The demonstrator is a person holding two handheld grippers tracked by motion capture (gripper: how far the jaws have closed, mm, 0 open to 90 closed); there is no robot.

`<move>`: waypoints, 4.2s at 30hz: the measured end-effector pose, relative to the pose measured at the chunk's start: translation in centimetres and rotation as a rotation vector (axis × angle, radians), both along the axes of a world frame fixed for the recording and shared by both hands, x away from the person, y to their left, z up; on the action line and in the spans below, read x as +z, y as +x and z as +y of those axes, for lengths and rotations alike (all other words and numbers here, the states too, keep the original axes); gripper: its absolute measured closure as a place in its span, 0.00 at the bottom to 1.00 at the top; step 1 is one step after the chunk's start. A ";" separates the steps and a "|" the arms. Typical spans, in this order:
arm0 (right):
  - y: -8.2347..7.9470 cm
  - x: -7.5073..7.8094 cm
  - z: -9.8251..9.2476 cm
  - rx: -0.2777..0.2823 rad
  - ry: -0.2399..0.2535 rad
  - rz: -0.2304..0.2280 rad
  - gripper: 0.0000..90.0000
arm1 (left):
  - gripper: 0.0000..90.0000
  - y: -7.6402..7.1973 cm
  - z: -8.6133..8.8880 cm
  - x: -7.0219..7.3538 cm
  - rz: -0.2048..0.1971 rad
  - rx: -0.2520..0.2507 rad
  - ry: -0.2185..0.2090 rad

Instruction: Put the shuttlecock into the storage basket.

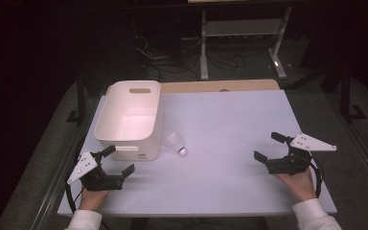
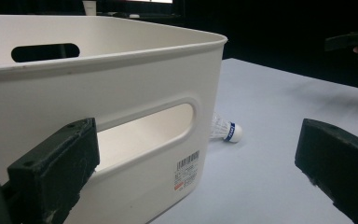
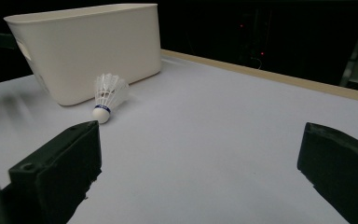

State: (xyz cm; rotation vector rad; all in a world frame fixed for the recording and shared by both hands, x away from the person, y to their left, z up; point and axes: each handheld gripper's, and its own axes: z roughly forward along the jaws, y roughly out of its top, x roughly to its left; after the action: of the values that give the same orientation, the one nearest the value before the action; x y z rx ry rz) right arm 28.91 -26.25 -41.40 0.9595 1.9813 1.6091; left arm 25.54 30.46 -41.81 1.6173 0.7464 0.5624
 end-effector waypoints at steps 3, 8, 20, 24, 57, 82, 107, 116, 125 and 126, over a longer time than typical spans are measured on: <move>-0.1 0.0 0.0 -0.003 0.001 0.002 0.00 | 0.00 -0.1 0.2 0.1 -0.002 0.007 -0.003; -0.5 0.1 -0.1 -0.020 -0.007 0.005 0.00 | 0.00 -0.1 0.4 0.0 0.000 0.024 -0.014; -0.6 0.2 0.3 -0.027 -0.070 0.045 0.00 | 0.00 -0.3 0.5 0.1 -0.003 0.037 -0.011; -0.5 0.5 0.5 -0.029 -0.092 0.059 0.00 | 0.00 -0.2 0.6 0.2 -0.002 0.044 -0.019; 1.1 2.4 3.4 0.076 -0.186 0.105 0.00 | 0.00 -0.1 0.6 0.3 0.001 0.041 0.005; 2.4 3.8 6.8 0.140 -0.272 0.099 0.00 | 0.00 0.0 0.6 0.2 -0.013 0.065 -0.006; 3.8 5.2 10.0 0.188 -0.302 0.133 0.00 | 0.00 0.0 0.6 0.3 -0.024 0.076 -0.011; 4.0 5.3 11.5 0.210 -0.330 0.149 0.00 | 0.00 -0.1 0.8 0.3 -0.027 0.090 -0.011; 4.2 5.3 12.8 0.239 -0.353 0.165 0.00 | 0.00 -0.1 0.8 0.4 -0.027 0.082 -0.008; 4.2 5.3 12.8 0.239 -0.353 0.165 0.00 | 0.00 -0.1 0.8 0.4 -0.027 0.082 -0.007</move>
State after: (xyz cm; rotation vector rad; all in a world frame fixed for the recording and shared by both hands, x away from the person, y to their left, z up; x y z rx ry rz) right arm 33.13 -13.45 -36.11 0.7603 2.4668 1.2587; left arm 25.43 31.26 -41.46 1.5748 0.7970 0.6384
